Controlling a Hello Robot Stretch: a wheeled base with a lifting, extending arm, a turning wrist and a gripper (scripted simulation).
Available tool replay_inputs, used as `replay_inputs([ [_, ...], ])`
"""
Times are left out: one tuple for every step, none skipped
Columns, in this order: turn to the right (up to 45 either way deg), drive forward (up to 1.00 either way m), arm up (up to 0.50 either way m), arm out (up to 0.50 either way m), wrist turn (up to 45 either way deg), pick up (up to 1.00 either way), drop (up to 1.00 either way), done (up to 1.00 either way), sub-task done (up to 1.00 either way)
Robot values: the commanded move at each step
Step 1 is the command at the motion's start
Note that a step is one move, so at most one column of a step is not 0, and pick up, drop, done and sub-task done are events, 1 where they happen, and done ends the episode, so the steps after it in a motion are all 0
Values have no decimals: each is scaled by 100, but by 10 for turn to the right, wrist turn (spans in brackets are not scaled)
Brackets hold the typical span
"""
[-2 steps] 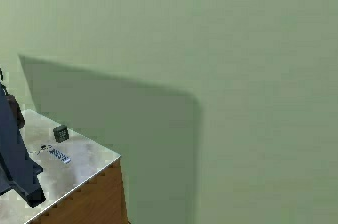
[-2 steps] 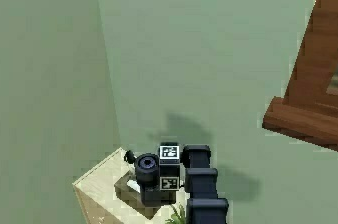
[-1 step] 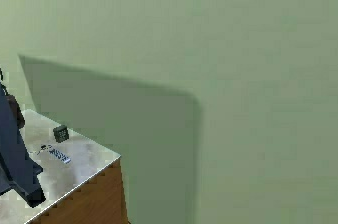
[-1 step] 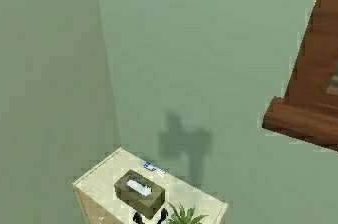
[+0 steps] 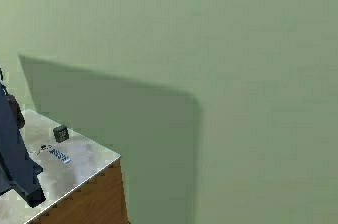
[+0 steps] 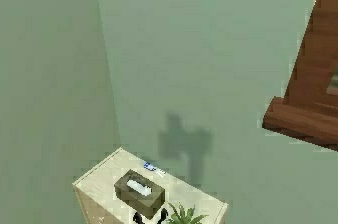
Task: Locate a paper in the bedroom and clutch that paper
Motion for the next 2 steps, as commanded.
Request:
replay_inputs([
  [0,0,10,0,0,0,0,0,0],
  [0,0,0,0,0,0,0,100,0],
])
